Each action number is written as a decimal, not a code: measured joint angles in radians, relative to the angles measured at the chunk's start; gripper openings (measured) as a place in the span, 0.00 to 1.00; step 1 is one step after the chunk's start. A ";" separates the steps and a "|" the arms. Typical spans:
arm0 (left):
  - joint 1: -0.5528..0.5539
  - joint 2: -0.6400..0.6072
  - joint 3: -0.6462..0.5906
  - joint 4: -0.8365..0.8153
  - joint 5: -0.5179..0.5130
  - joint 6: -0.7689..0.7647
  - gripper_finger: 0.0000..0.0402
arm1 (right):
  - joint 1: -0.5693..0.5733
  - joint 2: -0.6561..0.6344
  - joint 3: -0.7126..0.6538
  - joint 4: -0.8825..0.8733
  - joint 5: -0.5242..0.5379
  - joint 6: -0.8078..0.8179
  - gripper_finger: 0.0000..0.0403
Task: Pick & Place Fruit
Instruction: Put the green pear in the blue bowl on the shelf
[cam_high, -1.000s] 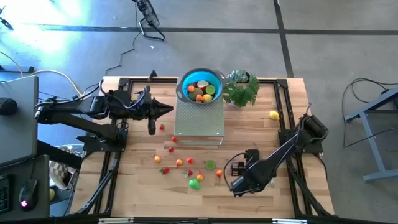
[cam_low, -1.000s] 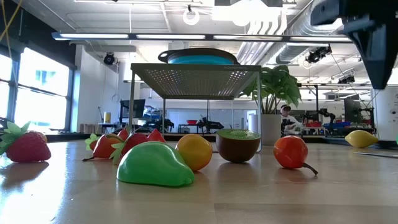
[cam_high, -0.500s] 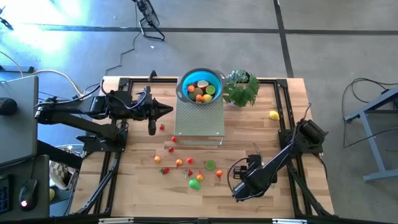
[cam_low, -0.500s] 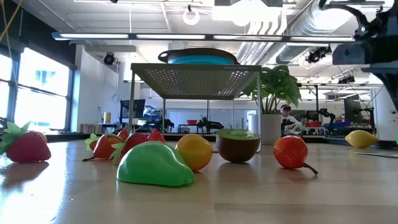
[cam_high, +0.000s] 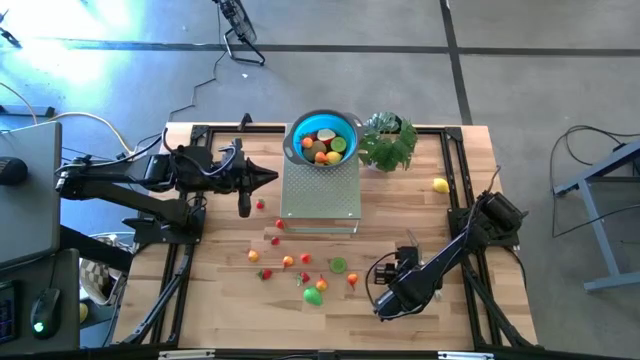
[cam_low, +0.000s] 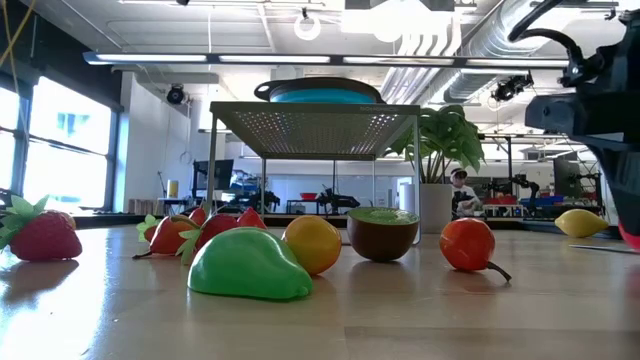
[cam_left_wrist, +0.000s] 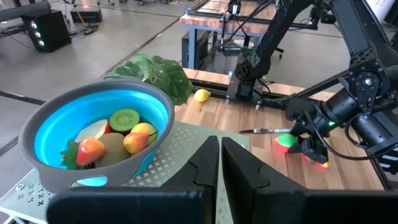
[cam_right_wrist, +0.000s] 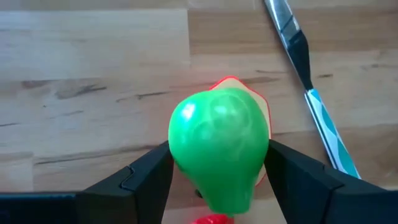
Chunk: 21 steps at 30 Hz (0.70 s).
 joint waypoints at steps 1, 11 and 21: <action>0.000 0.000 0.000 -0.002 0.000 -0.003 0.03 | 0.000 0.000 0.000 -0.001 0.007 -0.002 0.58; 0.000 0.000 0.000 -0.046 -0.016 -0.048 0.03 | 0.000 -0.003 0.002 -0.002 0.018 -0.034 0.39; 0.000 0.000 0.001 -0.044 -0.019 -0.048 0.03 | 0.002 -0.011 0.002 -0.005 0.036 -0.057 0.23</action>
